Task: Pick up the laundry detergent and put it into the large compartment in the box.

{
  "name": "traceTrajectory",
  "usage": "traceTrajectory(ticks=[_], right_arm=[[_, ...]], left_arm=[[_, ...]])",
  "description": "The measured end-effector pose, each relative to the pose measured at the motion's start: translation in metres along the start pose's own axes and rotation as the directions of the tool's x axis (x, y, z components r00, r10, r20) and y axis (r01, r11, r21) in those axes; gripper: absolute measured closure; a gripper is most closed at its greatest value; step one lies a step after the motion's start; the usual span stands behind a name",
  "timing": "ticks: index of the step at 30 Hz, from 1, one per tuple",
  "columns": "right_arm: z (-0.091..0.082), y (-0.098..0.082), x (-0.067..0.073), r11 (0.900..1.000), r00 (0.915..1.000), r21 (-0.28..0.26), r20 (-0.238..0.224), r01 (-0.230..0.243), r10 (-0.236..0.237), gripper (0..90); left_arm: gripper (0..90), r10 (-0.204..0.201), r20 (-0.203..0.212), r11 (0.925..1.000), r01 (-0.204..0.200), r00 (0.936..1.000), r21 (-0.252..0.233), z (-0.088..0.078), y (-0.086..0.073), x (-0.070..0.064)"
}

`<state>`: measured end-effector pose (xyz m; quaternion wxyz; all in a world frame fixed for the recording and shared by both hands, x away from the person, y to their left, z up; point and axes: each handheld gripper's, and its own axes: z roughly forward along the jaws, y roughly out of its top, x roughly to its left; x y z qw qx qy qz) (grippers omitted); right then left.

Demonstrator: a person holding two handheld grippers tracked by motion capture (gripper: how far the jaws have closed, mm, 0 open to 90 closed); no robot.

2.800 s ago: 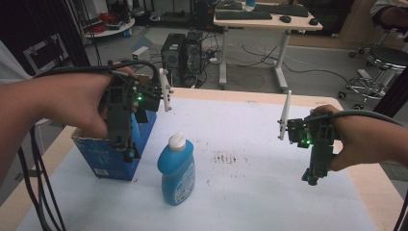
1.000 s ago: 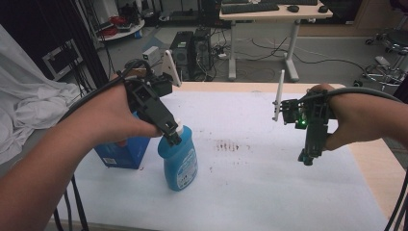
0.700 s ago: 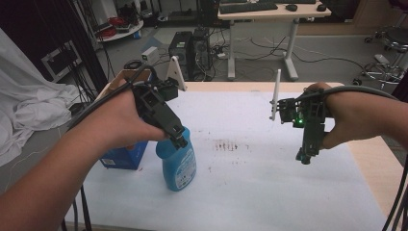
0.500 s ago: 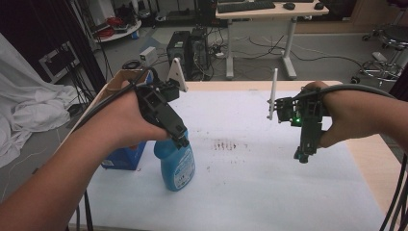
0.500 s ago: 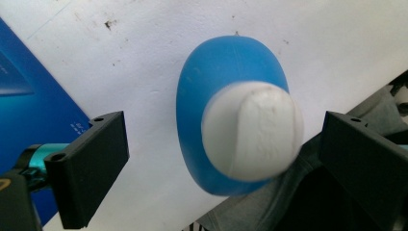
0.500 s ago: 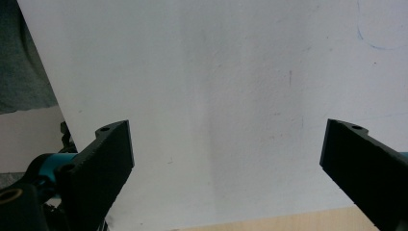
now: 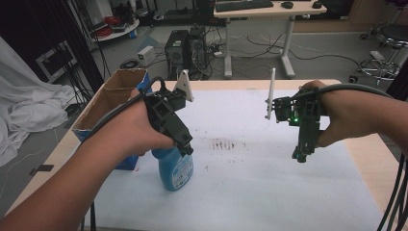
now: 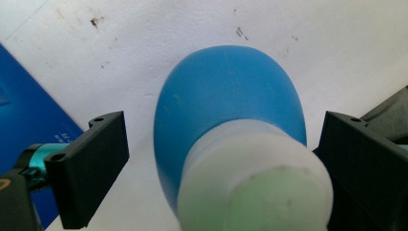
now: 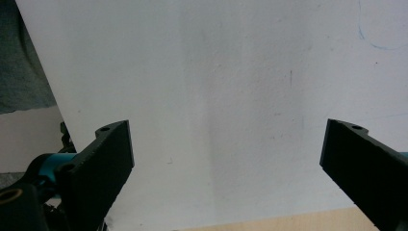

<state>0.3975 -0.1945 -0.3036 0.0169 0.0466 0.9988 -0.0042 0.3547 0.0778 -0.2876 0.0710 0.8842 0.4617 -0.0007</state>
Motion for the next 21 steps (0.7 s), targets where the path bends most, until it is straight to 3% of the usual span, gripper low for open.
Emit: traceTrajectory(ticks=[9,13,15,21], right_arm=[[0.0015,0.0000,-0.0002,1.000,1.0000,0.002,-0.002,-0.002,0.002,3.7],[0.0015,0.0002,0.0001,1.000,1.0000,0.000,0.001,-0.004,0.004,3.7],[0.0015,0.0002,0.0003,1.000,1.0000,0.000,0.002,-0.002,0.002,3.7],[0.0013,0.0001,0.0007,1.000,1.0000,0.001,0.001,-0.002,0.002,3.7]], left_arm=[[4.1,0.004,-0.041,0.9999,-0.005,0.9991,-0.014,0.0024,0.0004,0.0005],[11.2,0.005,-0.034,0.9998,-0.006,0.9994,-0.020,0.0026,0.0005,-0.0004],[11.5,0.005,-0.056,0.9999,-0.006,0.9984,-0.013,0.0034,0.0005,-0.0014],[14.1,0.008,-0.049,0.9999,-0.008,0.9987,-0.012,0.0039,0.0015,-0.0034]])
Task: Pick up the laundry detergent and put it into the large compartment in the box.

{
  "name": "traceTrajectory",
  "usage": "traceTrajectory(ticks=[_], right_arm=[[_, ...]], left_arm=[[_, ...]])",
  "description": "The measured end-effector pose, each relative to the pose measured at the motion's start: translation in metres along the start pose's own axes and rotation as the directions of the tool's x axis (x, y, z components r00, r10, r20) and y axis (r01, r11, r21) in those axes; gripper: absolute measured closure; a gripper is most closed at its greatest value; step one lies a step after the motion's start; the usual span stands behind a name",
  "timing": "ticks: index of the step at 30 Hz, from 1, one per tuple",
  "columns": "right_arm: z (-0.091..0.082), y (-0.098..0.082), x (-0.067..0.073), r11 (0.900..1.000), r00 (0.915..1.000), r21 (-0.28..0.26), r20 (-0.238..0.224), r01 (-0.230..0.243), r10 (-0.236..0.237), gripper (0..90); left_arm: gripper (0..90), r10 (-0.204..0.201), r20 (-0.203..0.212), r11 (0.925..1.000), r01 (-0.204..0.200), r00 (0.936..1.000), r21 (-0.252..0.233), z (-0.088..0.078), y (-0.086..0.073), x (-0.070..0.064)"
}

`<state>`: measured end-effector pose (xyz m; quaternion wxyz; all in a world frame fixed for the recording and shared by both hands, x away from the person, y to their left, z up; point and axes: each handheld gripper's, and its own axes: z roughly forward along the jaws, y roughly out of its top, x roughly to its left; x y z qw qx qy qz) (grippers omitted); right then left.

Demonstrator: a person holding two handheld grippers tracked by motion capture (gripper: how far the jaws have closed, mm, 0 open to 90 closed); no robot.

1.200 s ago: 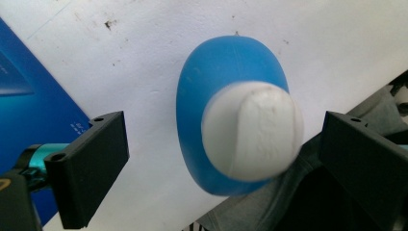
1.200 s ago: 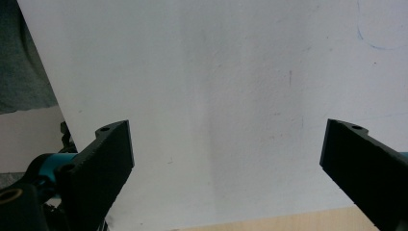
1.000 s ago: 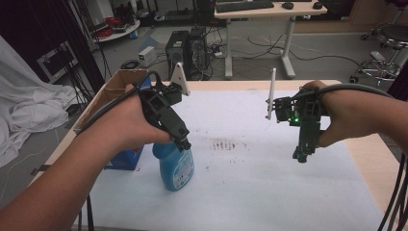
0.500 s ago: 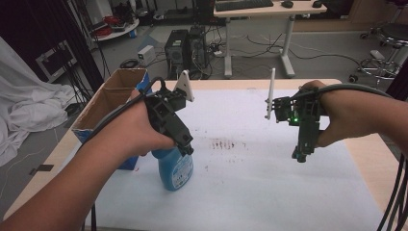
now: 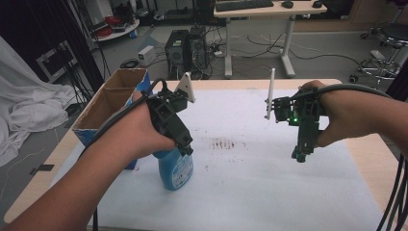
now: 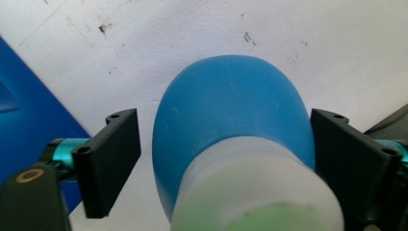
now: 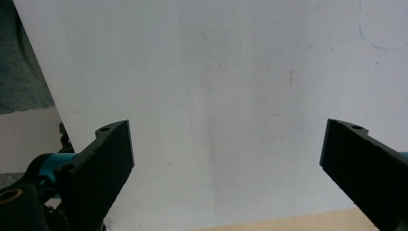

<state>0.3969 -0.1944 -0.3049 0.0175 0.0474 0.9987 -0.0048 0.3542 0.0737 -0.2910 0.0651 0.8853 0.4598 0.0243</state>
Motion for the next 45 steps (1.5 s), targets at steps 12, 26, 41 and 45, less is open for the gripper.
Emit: traceTrajectory(ticks=[12,26,41,45], right_arm=[[0.0011,-0.0015,0.0007,1.000,1.0000,-0.005,0.002,0.003,-0.003,3.7],[0.0030,0.0009,0.0013,1.000,1.0000,0.005,-0.003,0.000,0.000,3.7],[0.0041,0.0019,0.0002,1.000,1.0000,0.008,-0.003,0.008,-0.008,3.7],[0.0057,0.0009,0.0000,1.000,1.0000,0.003,-0.004,-0.001,0.001,3.7]], left_arm=[[20.5,-0.015,-0.023,0.9998,0.014,0.9996,-0.012,-0.0014,-0.0013,0.0017],[25.3,-0.012,-0.015,0.9999,0.012,0.9998,-0.003,0.0027,-0.0029,0.0017],[32.1,-0.002,-0.008,0.9999,0.002,1.0000,0.011,0.0069,-0.0002,-0.0007],[37.3,-0.005,0.001,1.0000,0.005,1.0000,0.008,0.0071,0.0002,0.0001]])
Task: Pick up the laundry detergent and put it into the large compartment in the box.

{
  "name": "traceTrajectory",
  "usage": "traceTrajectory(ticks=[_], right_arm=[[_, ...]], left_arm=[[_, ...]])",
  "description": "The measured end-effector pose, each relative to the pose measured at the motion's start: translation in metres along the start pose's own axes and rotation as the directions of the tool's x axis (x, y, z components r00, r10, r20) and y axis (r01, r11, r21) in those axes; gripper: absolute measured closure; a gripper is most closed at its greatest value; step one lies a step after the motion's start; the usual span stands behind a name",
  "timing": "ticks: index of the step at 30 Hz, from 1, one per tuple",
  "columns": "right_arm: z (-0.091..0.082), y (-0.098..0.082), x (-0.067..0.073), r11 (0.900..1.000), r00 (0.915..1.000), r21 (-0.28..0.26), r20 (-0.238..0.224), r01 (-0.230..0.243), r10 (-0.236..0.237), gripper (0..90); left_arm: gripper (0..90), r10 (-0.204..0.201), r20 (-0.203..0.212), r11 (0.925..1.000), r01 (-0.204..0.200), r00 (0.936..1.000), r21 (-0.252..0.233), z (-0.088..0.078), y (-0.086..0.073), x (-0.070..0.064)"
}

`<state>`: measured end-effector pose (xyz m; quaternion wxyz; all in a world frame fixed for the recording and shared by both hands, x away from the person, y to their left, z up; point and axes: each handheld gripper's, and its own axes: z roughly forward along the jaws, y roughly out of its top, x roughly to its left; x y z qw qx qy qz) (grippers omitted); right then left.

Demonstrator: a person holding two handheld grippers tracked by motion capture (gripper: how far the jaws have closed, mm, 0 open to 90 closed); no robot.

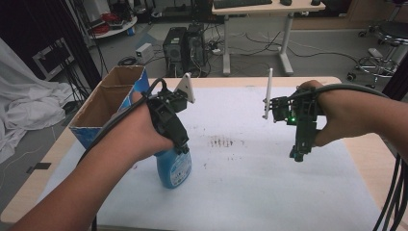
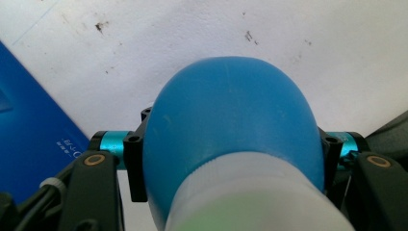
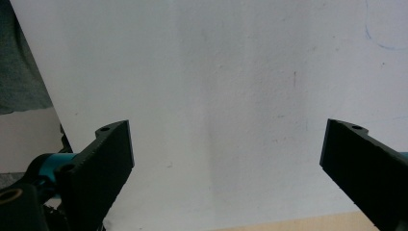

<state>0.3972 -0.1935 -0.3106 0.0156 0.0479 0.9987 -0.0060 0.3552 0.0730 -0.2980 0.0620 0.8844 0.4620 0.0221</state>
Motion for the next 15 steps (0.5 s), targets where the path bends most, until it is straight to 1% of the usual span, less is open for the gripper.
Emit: traceTrajectory(ticks=[5,6,10,12,15], right_arm=[[0.0021,-0.0005,-0.0007,1.000,1.0000,-0.002,-0.001,0.002,-0.002,3.7],[0.0017,-0.0005,-0.0006,1.000,1.0000,0.000,-0.001,-0.004,0.004,3.7],[0.0014,-0.0006,-0.0003,1.000,1.0000,-0.001,-0.001,-0.009,0.009,3.7],[0.0018,-0.0007,-0.0004,1.000,1.0000,0.001,0.000,-0.005,0.005,3.7],[0.0016,-0.0014,-0.0009,1.000,1.0000,-0.002,-0.002,-0.001,0.001,3.7]], left_arm=[[39.0,-0.010,0.010,0.9999,0.010,0.9999,0.008,0.0001,0.0005,0.0009],[39.2,-0.010,0.013,0.9999,0.010,0.9999,0.011,0.0001,0.0006,0.0014],[39.6,0.009,0.024,0.9997,-0.010,0.9997,0.022,-0.0007,0.0010,0.0034],[39.7,0.007,0.033,0.9996,-0.008,0.9994,0.026,-0.0024,0.0007,0.0046],[39.8,0.015,0.033,0.9995,-0.016,0.9994,0.026,-0.0078,0.0004,0.0033]])
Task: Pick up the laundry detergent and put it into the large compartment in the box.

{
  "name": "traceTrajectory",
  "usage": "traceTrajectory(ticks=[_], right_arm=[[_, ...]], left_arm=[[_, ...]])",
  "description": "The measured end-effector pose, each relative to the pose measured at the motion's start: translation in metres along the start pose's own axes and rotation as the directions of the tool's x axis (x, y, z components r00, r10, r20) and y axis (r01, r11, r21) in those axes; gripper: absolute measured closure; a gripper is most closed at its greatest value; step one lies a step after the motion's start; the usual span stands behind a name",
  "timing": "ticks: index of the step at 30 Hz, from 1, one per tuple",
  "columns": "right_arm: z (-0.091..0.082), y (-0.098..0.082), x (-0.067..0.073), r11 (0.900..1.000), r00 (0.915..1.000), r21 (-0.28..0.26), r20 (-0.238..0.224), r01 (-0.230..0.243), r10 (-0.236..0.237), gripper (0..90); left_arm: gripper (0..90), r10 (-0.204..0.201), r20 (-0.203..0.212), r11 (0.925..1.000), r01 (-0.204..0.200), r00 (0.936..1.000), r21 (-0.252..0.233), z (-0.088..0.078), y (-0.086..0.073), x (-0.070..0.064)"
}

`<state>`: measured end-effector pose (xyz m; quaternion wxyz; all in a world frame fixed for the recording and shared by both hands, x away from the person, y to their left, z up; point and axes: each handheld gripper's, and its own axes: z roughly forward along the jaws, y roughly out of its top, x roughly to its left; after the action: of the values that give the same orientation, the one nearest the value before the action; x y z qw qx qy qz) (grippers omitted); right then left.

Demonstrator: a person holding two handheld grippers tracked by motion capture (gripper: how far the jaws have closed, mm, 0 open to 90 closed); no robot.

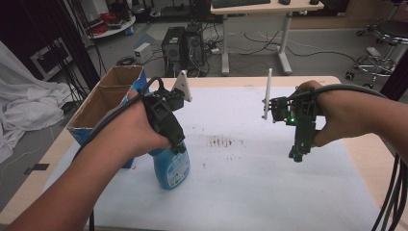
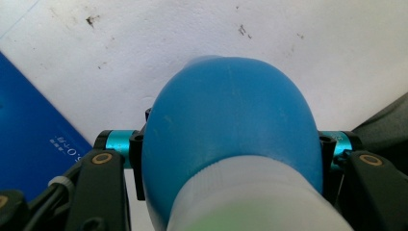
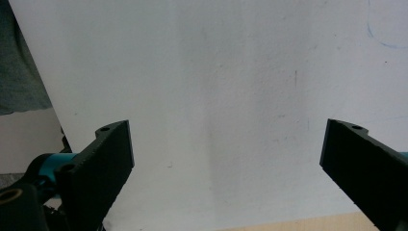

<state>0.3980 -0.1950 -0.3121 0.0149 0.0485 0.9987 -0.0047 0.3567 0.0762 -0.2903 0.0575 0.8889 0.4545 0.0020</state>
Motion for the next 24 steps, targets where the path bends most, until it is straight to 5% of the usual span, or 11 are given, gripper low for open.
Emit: traceTrajectory(ticks=[15,24], right_arm=[[0.000,0.000,0.000,1.000,0.9999,0.005,-0.003,-0.010,0.010,3.7],[0.001,0.002,0.000,1.000,0.9999,0.011,-0.007,-0.009,0.009,3.7]], left_arm=[[39.8,0.111,0.001,0.9932,-0.111,0.9938,0.035,-0.068,0.007,-0.002],[39.7,0.101,-0.013,0.9947,-0.101,0.9948,0.018,-0.117,0.011,0.012]])
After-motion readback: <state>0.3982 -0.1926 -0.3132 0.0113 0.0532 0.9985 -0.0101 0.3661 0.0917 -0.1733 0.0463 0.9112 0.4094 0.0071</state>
